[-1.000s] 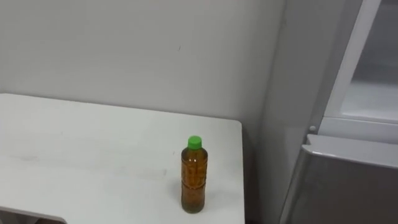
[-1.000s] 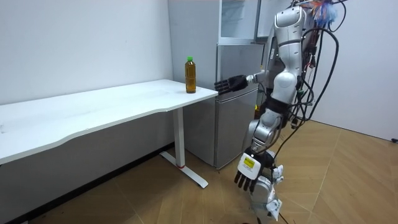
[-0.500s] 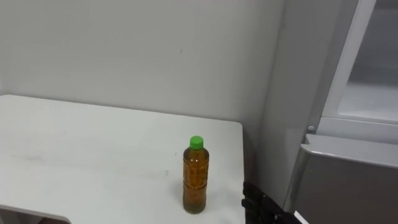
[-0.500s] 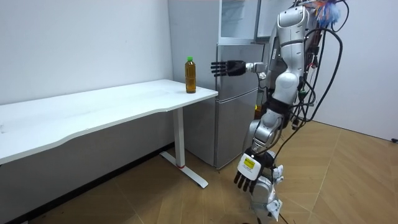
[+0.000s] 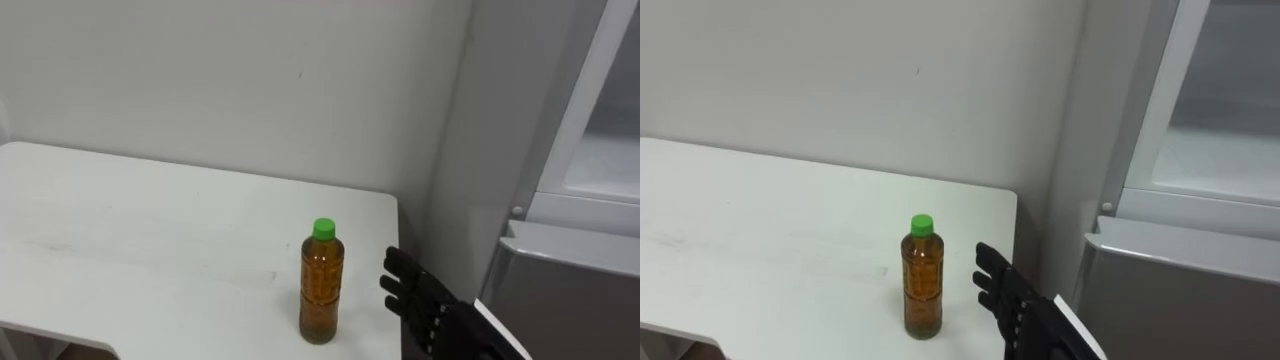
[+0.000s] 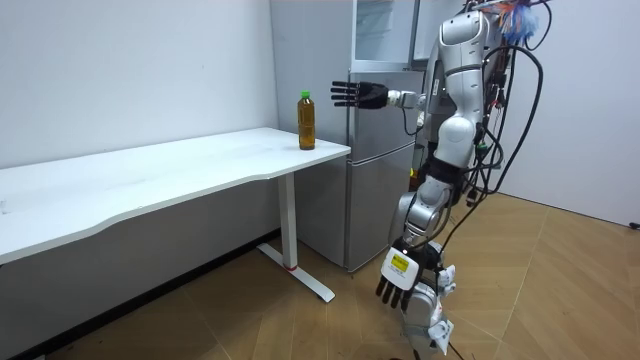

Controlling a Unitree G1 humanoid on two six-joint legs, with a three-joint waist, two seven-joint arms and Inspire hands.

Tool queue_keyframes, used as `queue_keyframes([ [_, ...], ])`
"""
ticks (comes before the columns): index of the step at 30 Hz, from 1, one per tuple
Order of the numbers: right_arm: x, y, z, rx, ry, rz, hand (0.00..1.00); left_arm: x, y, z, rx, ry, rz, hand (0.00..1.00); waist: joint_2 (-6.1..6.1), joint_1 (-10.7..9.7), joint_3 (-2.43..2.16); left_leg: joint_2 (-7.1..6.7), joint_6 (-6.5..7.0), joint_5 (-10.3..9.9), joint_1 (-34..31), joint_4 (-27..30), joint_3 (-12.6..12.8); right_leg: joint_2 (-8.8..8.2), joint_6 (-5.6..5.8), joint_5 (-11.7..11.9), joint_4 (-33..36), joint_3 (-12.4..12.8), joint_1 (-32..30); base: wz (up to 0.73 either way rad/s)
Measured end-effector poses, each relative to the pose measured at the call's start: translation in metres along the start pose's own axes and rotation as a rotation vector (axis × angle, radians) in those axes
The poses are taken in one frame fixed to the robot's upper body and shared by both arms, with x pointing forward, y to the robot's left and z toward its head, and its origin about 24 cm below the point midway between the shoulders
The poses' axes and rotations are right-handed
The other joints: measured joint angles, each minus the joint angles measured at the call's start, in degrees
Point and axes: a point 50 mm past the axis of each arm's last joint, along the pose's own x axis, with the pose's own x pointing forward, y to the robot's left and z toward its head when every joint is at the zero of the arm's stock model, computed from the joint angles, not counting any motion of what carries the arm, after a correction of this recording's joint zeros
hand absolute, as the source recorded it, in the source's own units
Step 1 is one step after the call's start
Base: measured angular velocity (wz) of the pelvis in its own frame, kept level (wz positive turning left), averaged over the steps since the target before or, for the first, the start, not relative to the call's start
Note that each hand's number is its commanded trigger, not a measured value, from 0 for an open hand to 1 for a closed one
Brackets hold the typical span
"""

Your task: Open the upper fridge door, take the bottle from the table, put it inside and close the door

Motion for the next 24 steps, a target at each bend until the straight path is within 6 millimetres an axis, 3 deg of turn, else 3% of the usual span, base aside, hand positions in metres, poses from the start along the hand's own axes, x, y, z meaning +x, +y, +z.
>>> queue_keyframes([
  [6,0.0023,-0.0017,0.0018,-0.003,-0.009,-0.036,0.0,0.0004,0.0004,0.0023,0.001,-0.006,0.002,0.0,0.09,1.1,0.06,0.03,0.0,0.0,0.01,0.01,-0.04,-0.02,-0.01,0.05,-0.05,-0.12,0.08,0.0],
  [18,0.0043,0.001,-0.0008,0.014,-0.003,-0.074,0.0,0.0004,0.0006,0.0023,0.001,-0.006,0.003,0.0,0.21,1.38,0.28,0.05,-0.01,0.0,-0.33,-0.16,-0.53,-0.16,-0.03,0.3,-0.06,-1.1,0.09,0.02],
  [24,0.01,0.0014,-0.0023,0.018,-0.001,-0.071,0.0,0.0002,0.0004,0.0026,0.003,-0.015,0.003,0.0,0.05,1.46,0.79,0.02,0.0,0.0,-0.34,-0.03,-0.87,-0.22,-0.03,0.3,-0.09,-1.31,0.29,0.02],
])
